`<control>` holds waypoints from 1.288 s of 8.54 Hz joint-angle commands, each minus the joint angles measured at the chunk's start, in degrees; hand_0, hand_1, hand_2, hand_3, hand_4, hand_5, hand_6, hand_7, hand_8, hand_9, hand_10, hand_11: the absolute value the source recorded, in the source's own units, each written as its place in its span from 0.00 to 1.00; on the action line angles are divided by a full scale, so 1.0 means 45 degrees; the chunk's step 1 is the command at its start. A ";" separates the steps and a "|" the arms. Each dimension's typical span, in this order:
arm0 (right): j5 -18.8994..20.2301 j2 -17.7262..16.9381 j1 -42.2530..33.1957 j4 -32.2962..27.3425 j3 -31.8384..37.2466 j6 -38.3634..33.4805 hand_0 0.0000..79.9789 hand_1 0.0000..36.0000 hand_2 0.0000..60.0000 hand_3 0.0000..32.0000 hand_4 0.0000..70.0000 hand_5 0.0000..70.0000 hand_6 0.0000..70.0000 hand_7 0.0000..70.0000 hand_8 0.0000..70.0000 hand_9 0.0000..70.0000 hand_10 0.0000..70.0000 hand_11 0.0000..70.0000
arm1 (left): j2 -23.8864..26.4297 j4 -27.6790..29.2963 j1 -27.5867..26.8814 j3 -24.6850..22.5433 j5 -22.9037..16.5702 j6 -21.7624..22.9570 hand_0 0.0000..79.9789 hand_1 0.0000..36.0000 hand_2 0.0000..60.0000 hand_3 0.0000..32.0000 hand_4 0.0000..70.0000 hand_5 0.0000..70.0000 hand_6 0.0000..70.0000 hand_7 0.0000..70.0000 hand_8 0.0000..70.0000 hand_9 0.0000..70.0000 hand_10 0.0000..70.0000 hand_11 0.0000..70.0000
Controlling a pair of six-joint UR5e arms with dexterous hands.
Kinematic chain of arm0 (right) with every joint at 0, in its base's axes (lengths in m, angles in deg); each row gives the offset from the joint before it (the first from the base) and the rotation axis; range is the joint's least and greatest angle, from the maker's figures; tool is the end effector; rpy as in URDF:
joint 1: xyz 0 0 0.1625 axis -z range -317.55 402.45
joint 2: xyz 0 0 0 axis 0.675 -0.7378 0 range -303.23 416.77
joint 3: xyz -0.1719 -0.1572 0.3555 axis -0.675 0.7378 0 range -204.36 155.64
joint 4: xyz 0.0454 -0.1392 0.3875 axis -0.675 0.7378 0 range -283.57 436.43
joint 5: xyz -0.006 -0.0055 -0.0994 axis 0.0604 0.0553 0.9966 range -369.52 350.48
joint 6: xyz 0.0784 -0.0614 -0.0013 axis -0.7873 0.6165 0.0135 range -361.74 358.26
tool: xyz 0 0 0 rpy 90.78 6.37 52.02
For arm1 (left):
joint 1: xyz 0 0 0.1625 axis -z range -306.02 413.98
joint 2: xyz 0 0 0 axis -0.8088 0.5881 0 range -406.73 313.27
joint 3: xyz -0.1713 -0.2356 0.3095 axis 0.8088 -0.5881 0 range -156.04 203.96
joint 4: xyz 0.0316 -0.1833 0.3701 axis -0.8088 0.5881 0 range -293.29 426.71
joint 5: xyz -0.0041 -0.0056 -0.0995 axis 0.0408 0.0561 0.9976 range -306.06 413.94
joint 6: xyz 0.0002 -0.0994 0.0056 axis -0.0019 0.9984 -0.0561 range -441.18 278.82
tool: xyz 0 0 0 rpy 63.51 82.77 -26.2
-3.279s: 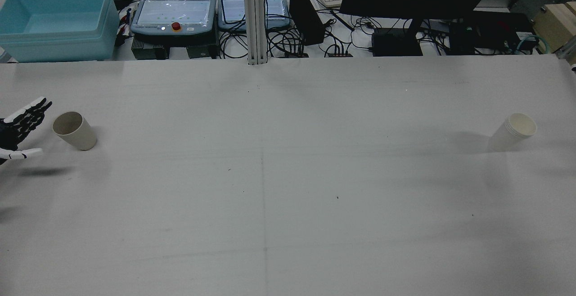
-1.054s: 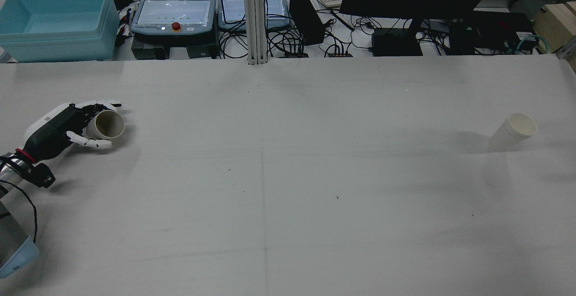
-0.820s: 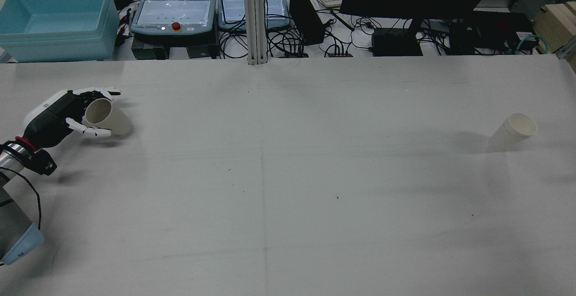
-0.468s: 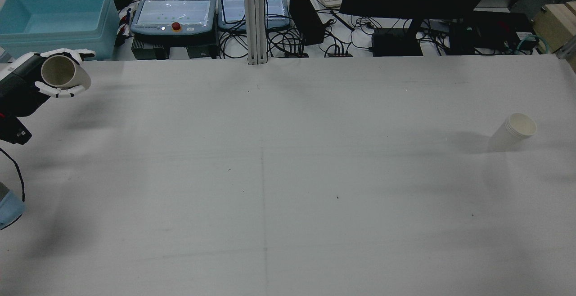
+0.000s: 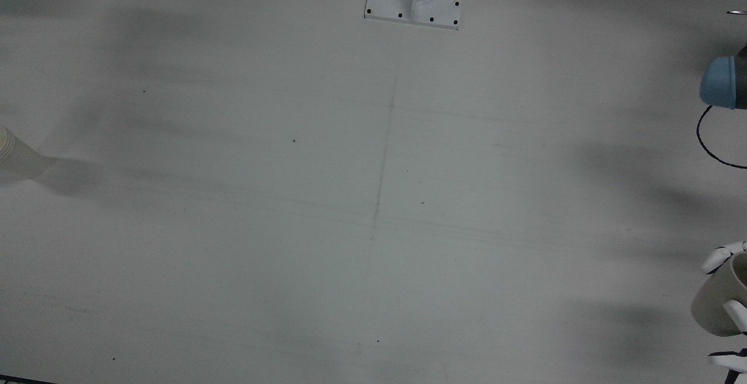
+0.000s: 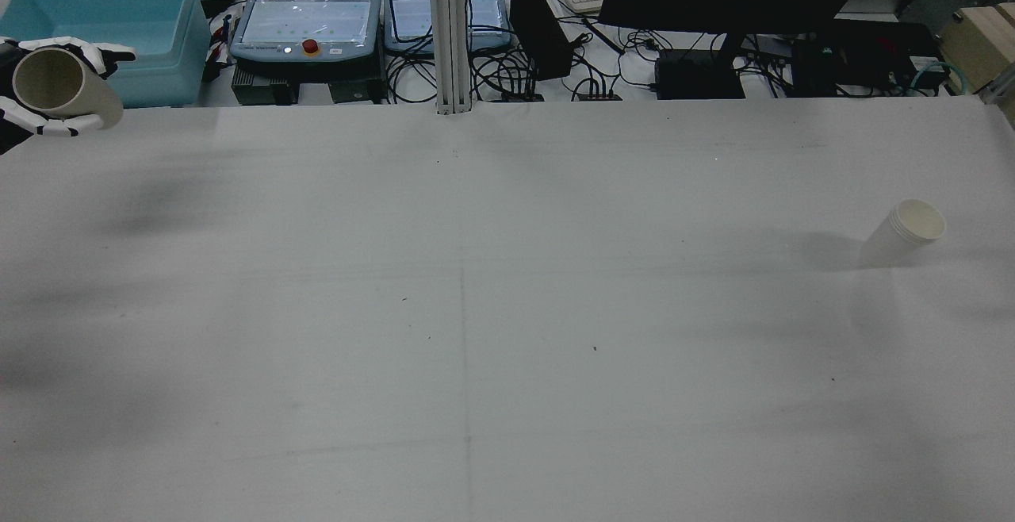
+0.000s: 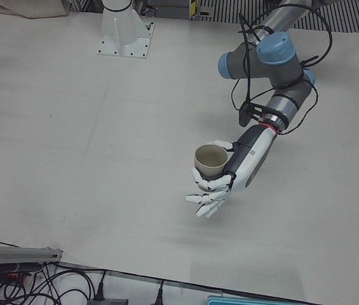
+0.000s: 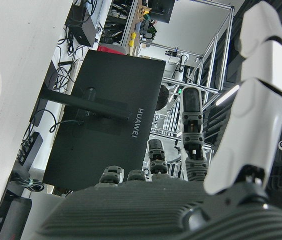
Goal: Pour water
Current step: 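Lift the white cup with the left hand and raise it up, then reach the right hand to the other white cup and grasp it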
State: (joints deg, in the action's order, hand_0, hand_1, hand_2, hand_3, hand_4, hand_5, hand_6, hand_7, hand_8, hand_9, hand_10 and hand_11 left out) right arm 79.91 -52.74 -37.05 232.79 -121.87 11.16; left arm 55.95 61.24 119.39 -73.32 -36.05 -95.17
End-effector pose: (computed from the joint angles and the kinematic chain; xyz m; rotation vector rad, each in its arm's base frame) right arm 0.0666 -0.3778 0.7222 0.0567 -2.2590 1.8056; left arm 0.1214 -0.5859 0.5149 -0.2036 2.1981 -1.6137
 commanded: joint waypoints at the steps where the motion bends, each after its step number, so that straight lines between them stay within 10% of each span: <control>1: -0.0009 0.1204 0.0205 -0.0349 0.2708 0.0082 0.63 0.49 0.23 0.00 0.31 0.25 0.09 0.20 0.00 0.02 0.04 0.09 | -0.0220 -0.2138 0.0951 -0.2070 -0.3432 -0.0211 1.00 1.00 1.00 0.00 0.83 1.00 0.32 0.33 0.15 0.12 0.03 0.09; 4: -0.0533 0.2204 0.1082 -0.4477 0.7900 -0.0132 0.63 0.46 0.24 0.00 0.36 0.24 0.11 0.18 0.01 0.01 0.05 0.09 | -0.0572 -0.2435 0.0698 -0.2679 -0.2352 -0.0096 1.00 1.00 1.00 0.00 0.81 1.00 0.31 0.33 0.15 0.13 0.05 0.13; 6: -0.0537 0.4283 0.1279 -0.6475 1.2466 -0.0017 0.63 0.45 0.17 0.00 0.26 0.22 0.10 0.16 0.00 0.01 0.03 0.07 | -0.0553 -0.2591 0.0388 -0.2641 -0.2230 -0.0153 1.00 1.00 1.00 0.00 0.82 1.00 0.31 0.33 0.15 0.13 0.06 0.14; 11: -0.0440 0.5116 0.1416 -0.6798 1.2710 0.0994 0.71 0.64 0.26 0.06 0.34 0.29 0.11 0.22 0.01 0.02 0.01 0.05 | -0.0553 -0.2671 -0.0064 -0.2641 -0.1643 -0.0056 1.00 1.00 1.00 0.00 0.81 1.00 0.30 0.32 0.15 0.13 0.06 0.15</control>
State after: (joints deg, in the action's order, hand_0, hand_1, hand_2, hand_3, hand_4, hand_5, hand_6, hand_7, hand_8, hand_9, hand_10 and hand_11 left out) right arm 77.67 -30.00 -30.92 201.94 -62.25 12.08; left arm 53.46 49.28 119.28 -85.29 -43.68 -95.45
